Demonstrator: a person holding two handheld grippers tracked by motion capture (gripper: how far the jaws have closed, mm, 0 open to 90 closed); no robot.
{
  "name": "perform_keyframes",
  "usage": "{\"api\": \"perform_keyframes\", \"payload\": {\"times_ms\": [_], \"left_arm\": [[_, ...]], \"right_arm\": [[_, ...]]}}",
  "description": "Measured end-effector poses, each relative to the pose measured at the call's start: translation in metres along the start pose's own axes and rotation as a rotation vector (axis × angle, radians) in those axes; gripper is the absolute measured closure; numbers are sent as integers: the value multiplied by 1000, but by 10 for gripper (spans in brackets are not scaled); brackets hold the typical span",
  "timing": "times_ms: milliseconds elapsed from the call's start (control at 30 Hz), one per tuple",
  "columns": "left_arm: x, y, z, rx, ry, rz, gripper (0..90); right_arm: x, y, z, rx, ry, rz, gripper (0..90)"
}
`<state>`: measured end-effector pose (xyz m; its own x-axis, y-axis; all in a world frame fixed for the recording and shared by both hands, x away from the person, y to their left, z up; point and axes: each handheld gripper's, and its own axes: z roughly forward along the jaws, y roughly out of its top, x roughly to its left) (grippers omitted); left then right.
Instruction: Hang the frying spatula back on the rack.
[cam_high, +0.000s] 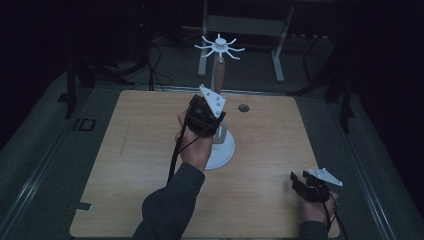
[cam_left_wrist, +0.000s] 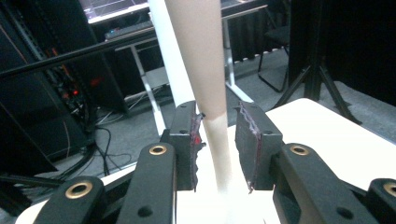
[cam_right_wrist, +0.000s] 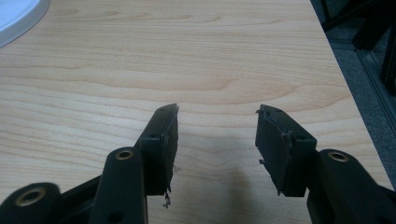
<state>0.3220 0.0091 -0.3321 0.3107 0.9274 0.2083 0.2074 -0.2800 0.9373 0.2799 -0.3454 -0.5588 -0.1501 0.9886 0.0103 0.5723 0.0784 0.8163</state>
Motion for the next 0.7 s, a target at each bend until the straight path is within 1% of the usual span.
{"api": "perform_keyframes", "payload": {"times_ms": [167, 200, 267, 300, 333, 400, 433, 567, 600, 633, 667, 700], "left_arm": [[-2, 0, -7, -6, -20, 12, 676], [-3, 0, -9, -9, -30, 15, 673], [-3, -1, -10, -9, -34, 18, 669], [-4, -3, -11, -4, -45, 15, 667], [-4, -3, -11, -4, -45, 15, 665], [-4, -7, -13, 6, -67, 19, 660], [-4, -7, -13, 6, -67, 19, 657], [-5, -18, -16, 25, -123, 2, 635], [-5, -18, -16, 25, -123, 2, 631], [-4, -25, -17, 38, -147, -8, 630], [-4, -25, -17, 38, -147, -8, 627], [-4, -30, -18, 47, -157, -7, 627]], "right_arm": [[0, 0, 0, 0, -1, -1, 486], [0, 0, 0, 1, -1, -1, 486], [0, 0, 0, 1, -1, -1, 486], [0, 0, 0, 0, -1, -1, 486], [0, 0, 0, 1, -1, -1, 486], [0, 0, 0, 2, -1, -1, 486], [0, 0, 0, 3, -1, 0, 486], [-1, -1, 1, 14, -1, 0, 470], [-1, -1, 2, 24, 1, 1, 465], [-1, -1, 3, 32, 1, 1, 460], [-2, -2, 4, 45, 0, -2, 451], [-2, -2, 4, 45, 0, -2, 451]]}}
